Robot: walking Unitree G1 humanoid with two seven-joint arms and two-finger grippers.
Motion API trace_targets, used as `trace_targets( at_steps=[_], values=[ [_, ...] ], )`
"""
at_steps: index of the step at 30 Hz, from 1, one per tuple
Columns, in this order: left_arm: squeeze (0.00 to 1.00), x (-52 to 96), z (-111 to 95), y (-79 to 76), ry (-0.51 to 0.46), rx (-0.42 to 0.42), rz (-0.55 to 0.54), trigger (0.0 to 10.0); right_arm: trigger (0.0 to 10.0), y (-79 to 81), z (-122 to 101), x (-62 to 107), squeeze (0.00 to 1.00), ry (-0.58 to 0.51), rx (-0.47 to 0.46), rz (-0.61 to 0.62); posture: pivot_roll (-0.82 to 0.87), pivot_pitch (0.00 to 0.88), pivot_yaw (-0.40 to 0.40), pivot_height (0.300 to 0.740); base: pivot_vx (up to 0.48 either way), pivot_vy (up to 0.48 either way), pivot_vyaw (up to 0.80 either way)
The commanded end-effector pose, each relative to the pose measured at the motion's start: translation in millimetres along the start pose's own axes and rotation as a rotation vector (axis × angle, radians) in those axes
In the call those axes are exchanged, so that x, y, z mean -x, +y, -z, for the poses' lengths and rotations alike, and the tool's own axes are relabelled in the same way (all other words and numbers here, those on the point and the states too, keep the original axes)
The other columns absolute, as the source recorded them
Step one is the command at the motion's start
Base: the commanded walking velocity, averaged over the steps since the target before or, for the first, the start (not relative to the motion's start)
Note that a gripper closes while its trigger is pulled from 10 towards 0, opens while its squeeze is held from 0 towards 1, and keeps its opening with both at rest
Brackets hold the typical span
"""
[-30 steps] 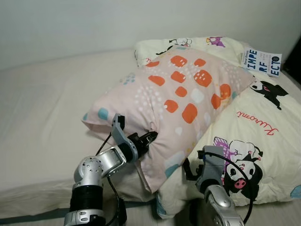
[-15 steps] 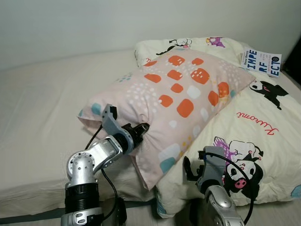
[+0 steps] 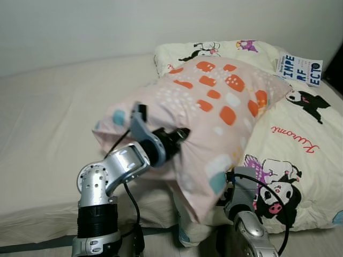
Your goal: Clean up the room
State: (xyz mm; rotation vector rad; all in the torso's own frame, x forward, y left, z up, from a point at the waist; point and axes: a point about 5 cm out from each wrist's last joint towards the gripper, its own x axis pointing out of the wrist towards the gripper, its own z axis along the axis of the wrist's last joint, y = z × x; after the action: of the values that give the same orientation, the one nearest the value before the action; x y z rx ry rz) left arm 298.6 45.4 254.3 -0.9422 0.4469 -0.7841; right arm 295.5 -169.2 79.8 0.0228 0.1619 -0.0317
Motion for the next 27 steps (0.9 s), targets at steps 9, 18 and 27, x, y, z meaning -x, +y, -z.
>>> trace_targets(
  at_steps=[9,18,27],
  values=[
    [0.00,-16.3,56.9,-37.3,0.212,-0.085,0.157,10.0,10.0,2.7,11.0,2.4,0.00,0.039,-0.004,-0.011,0.03,0.295,0.093,0.582,0.000,0.000,0.00],
    [0.00,24.2,37.2,-41.4,0.194,-0.455,0.376,10.0,10.0,14.5,14.5,6.9,0.00,0.056,-0.055,-0.113,0.02,0.287,0.098,0.582,0.000,0.000,0.00],
    [0.00,64.8,-0.9,-13.5,0.052,-0.668,0.261,10.0,10.0,35.7,22.4,47.8,0.00,0.083,-0.107,-0.333,0.02,0.278,0.087,0.582,0.000,0.000,0.00]
  ],
)
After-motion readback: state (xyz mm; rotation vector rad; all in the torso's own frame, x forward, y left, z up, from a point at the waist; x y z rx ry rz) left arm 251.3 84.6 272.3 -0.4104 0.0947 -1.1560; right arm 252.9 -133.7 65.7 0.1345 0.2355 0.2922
